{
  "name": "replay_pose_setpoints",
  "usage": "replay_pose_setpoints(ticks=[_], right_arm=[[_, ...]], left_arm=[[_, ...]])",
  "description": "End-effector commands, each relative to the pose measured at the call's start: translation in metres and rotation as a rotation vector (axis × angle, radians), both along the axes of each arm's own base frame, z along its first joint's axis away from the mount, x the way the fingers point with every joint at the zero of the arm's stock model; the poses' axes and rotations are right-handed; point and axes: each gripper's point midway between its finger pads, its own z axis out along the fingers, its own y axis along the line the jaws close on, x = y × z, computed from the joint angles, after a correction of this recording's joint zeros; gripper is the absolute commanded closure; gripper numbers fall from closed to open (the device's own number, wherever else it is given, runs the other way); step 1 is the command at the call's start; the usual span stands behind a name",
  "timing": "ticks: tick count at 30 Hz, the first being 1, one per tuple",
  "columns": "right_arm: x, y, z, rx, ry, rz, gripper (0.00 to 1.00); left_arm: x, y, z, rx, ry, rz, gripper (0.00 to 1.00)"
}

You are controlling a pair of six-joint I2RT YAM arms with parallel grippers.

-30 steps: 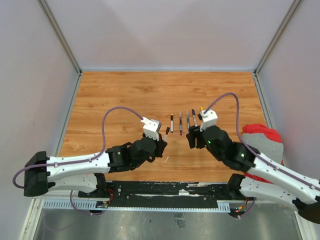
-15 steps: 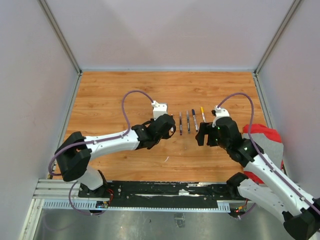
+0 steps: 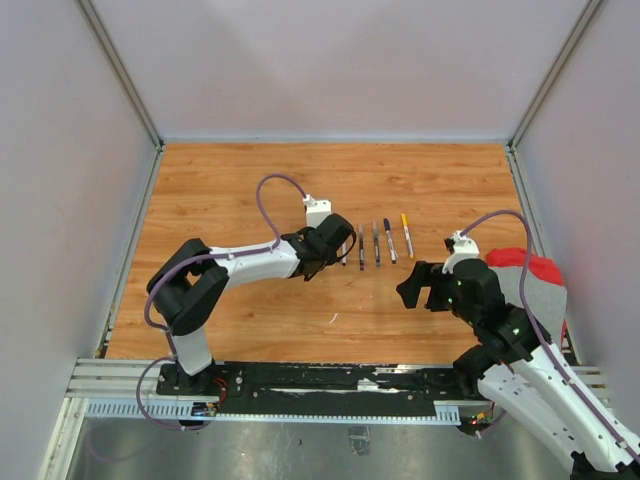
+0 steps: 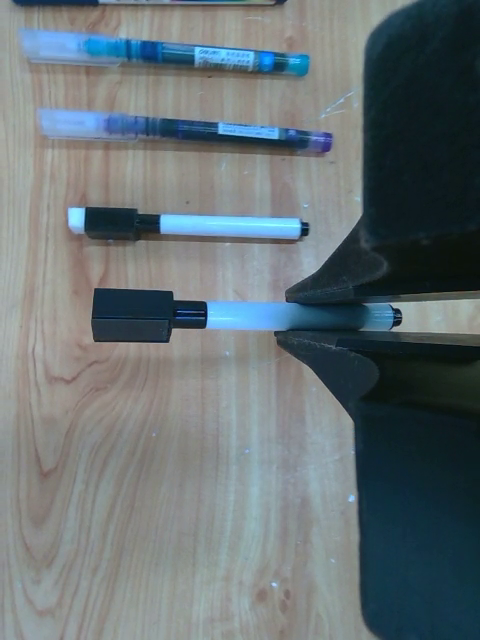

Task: Insert the pens into the pen caps
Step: Place the pen at the center of the board.

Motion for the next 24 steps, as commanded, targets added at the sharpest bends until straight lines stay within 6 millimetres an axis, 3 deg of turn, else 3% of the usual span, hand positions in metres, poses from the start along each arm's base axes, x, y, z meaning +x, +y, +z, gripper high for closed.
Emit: replay_pose_setpoints(ticks=[1,11,18,24], right_arm=[[-0.006,-0.003,-0.008,0.009,0.037,-0.012,0.05],[-0.012,0.003,-0.013,0.023,0.061,0.024,0.03],[-0.015,0.006,-0.014,0.042,0.076,0.034,0.03],[-0.017,0.008,-0.014,0.053,0.084,0.040,0.04]], left_arm=[[0.017,-0.006,-0.004,-0.003,-0.009,0.021,0.97],[0.023,-0.009,-0.030,0.044,0.027,0.014,0.94],[0.026,-0.006,-0.037,0.059,0.037,0.027,0.78],[0.027,-0.004,-0.041,0.063,0.042,0.033,0.72]])
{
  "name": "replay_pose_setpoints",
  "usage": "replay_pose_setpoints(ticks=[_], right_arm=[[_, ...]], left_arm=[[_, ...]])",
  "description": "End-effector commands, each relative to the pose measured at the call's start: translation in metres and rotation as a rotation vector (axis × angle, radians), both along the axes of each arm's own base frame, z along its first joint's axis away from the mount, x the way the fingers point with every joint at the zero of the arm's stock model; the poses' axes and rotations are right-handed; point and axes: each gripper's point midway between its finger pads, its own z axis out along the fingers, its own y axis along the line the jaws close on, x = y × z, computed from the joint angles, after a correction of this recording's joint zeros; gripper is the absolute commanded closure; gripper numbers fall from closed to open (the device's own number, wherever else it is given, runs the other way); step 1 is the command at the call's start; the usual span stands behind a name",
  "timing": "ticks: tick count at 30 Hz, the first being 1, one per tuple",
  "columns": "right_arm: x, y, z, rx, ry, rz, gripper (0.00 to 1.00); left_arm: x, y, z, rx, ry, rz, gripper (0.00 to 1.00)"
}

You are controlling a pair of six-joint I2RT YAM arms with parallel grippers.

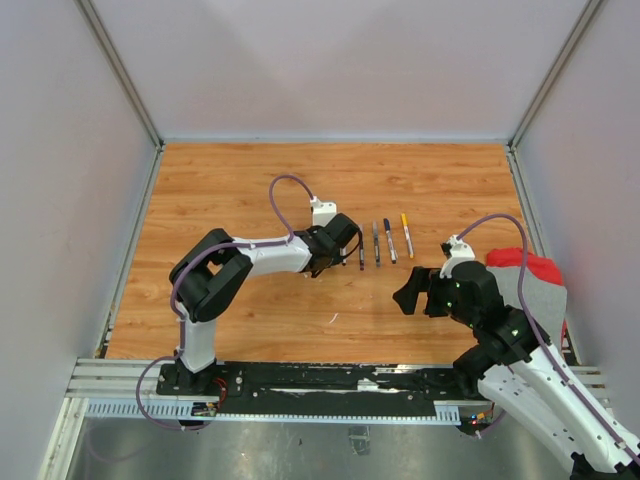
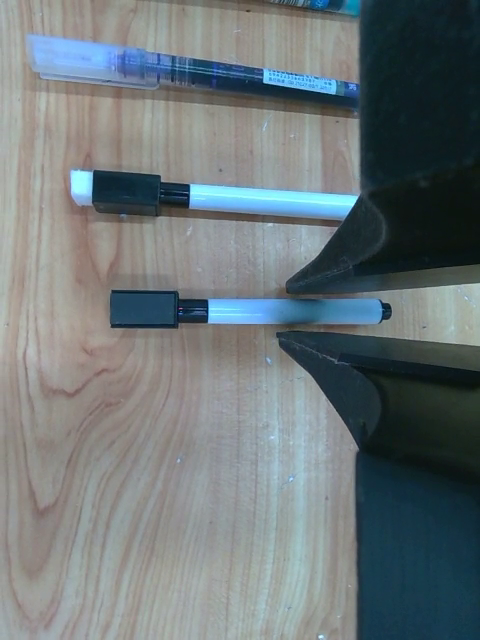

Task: Insert the pens into the pen caps
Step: Place the pen at the center of the board.

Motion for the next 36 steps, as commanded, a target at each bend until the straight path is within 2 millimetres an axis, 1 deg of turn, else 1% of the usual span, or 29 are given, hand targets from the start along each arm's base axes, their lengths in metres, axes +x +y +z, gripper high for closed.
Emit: replay_pose_setpoints(ticks=[1,8,11,14,17,18,20,21,25,28,31,33,35,36], right_arm=[[-0.003,0.001,-0.002,0.022,0.020,-0.003,0.04],[-0.004,0.002,-0.001,0.040,0.022,-0.009,0.04],[-0.004,0.003,-0.001,0.043,0.024,-0.007,0.04],[-0.005,0.003,0.000,0.049,0.022,-0.010,0.04],[-0.004,0.002,0.003,0.055,0.012,-0.013,0.03],[-0.004,0.002,0.005,0.056,0.009,-0.016,0.03],[-0.003,0.002,0.007,0.058,0.001,-0.014,0.01],[-0.003,0.001,0.008,0.054,-0.007,-0.016,0.01],[0.001,-0.006,0.010,0.020,-0.016,-0.048,0.02],[0.004,-0.011,0.015,0.008,-0.020,-0.076,0.02],[0.005,-0.017,0.018,-0.017,-0.015,-0.112,0.02],[0.007,-0.021,0.022,-0.039,-0.013,-0.126,0.02],[0.010,-0.025,0.029,-0.057,-0.033,-0.135,0.02],[0.011,-0.028,0.034,-0.070,-0.051,-0.139,0.02]], left_arm=[[0.008,0.001,-0.002,0.002,-0.014,0.016,0.73],[0.008,0.003,-0.001,-0.004,-0.014,0.021,0.81],[0.008,0.001,-0.001,-0.015,-0.014,0.018,0.82],[0.008,0.001,0.002,-0.019,-0.018,0.018,0.78],[0.010,0.000,0.015,-0.037,-0.036,0.020,0.68],[0.011,-0.001,0.021,-0.044,-0.046,0.020,0.65],[0.012,-0.001,0.036,-0.057,-0.069,0.019,0.61],[0.013,-0.001,0.045,-0.067,-0.084,0.018,0.60],[0.013,0.003,0.089,-0.114,-0.162,0.010,0.53],[0.008,0.010,0.123,-0.155,-0.235,-0.023,0.49],[-0.004,0.018,0.156,-0.197,-0.318,-0.098,0.46],[-0.013,0.031,0.175,-0.213,-0.368,-0.110,0.40],[-0.023,0.045,0.192,-0.226,-0.412,-0.109,0.29],[-0.029,0.053,0.199,-0.230,-0.432,-0.110,0.20]])
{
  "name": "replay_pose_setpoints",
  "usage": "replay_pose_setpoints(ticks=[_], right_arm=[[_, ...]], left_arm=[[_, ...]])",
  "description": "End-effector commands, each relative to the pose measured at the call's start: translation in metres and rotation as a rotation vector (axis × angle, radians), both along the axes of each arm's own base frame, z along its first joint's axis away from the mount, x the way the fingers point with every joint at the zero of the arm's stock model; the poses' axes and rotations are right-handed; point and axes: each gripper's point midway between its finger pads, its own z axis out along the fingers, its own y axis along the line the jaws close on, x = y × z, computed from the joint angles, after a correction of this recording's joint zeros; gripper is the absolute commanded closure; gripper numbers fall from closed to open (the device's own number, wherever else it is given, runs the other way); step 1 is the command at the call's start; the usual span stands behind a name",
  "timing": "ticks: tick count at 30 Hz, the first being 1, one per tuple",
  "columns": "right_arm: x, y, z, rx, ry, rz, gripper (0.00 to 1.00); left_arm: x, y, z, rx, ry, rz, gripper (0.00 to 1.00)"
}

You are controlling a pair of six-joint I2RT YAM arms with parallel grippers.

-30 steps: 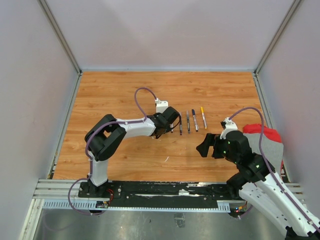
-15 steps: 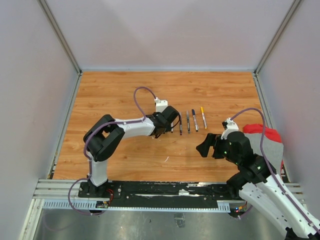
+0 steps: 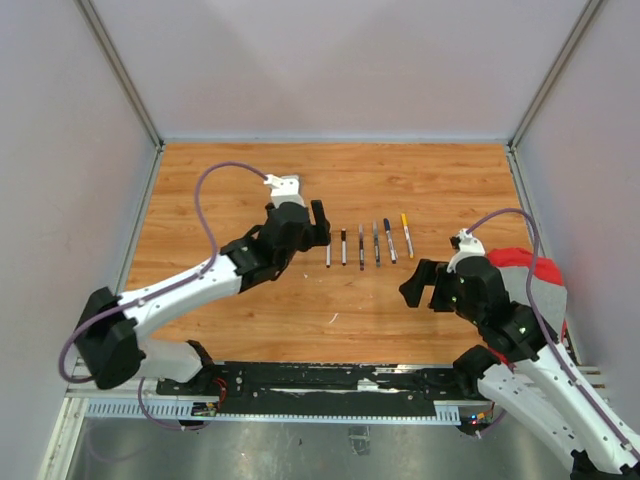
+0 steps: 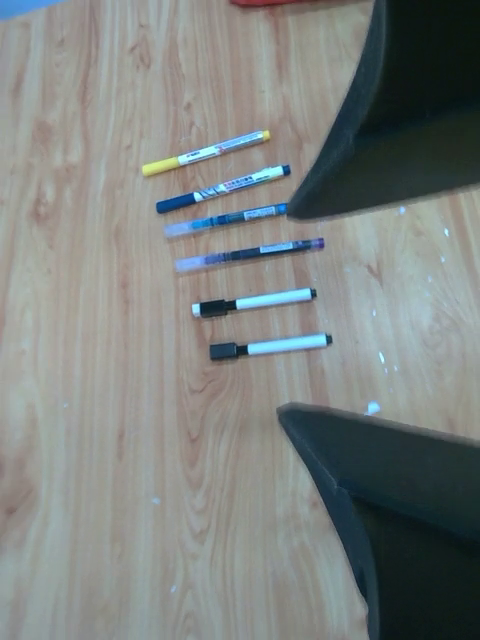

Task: Insert the pens into the pen caps
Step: Place the pen at the center of the board, then reset both arms

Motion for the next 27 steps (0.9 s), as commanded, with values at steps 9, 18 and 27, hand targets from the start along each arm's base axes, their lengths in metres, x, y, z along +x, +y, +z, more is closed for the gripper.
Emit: replay_pose_setpoints(ticks=[9,18,27], right_arm=[[0.012,-0.037,0.062,-0.120,-0.292,-0.041,0.02],[0.003,-0.063,0.087,-0.109,-0.443,-0.126,0.02],[0.005,-0.068,0.070,-0.069,-0.419,-0.194,0.02]], left_arm=[[-0.064,0.095,0.079,-0.042,-0.231,0.016,0.00],[-0.107,0.171,0.115,-0.103,-0.359,0.133,0.00],[-0.122,0.206,0.112,-0.146,-0.399,0.230,0.00]])
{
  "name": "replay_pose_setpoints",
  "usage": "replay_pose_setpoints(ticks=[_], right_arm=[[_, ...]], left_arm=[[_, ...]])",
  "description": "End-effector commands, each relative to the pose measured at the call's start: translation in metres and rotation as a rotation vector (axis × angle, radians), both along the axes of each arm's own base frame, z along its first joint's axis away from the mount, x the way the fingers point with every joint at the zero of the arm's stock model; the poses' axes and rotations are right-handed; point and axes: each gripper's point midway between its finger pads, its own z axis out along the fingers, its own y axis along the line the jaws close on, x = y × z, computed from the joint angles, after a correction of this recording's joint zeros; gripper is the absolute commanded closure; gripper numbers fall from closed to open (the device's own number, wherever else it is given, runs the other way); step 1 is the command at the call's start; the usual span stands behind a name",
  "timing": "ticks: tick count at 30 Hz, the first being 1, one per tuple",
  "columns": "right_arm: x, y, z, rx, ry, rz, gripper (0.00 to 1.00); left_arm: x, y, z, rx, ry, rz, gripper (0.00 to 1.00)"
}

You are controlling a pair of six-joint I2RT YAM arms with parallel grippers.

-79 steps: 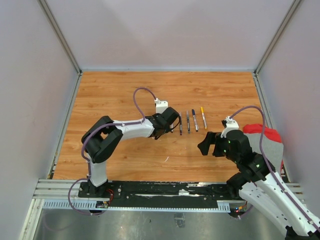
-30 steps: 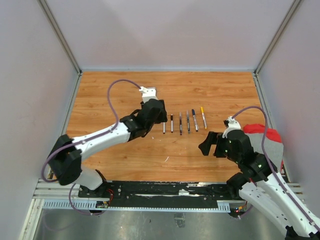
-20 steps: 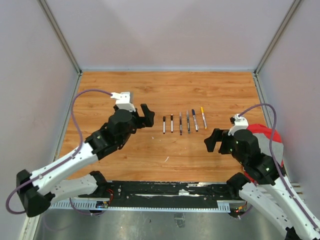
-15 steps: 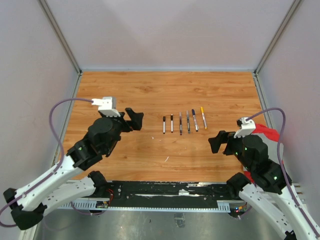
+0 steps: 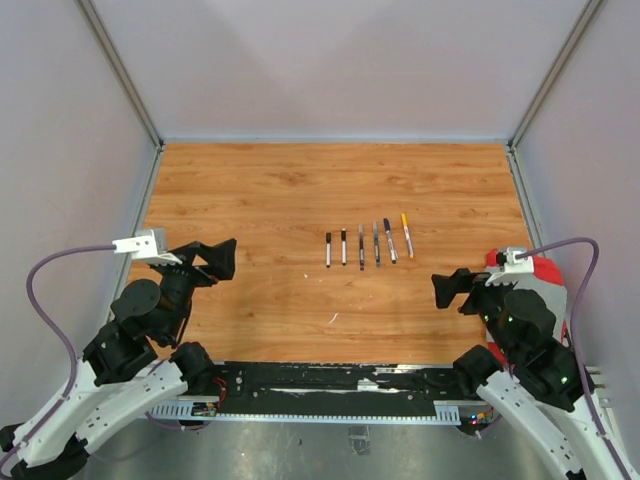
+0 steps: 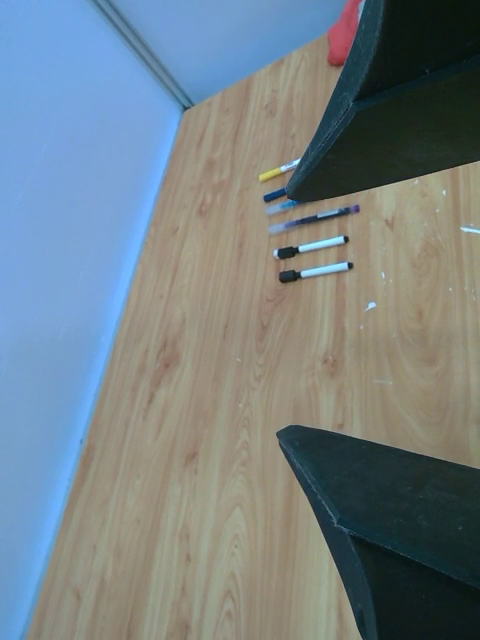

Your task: Insert the pens into the pen caps

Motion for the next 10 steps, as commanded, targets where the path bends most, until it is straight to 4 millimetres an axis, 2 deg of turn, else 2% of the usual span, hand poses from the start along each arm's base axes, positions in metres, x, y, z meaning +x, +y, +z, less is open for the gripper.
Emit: replay_pose_setpoints(ticks=[1,10], right_arm=[[0.0057,-0.0102,-0.0018,0.015,-0.001,-0.082,0.01],[0.0080,-0.0099,-0.0036,-0.007,0.020,-0.085,0.02]], left_arm=[[-0.0008,0.0172,-0.0016,0.011,0.002,0.075,0.00],[0.0000,0.0272,0.0009,0.035,0.007,0.126,0.00]])
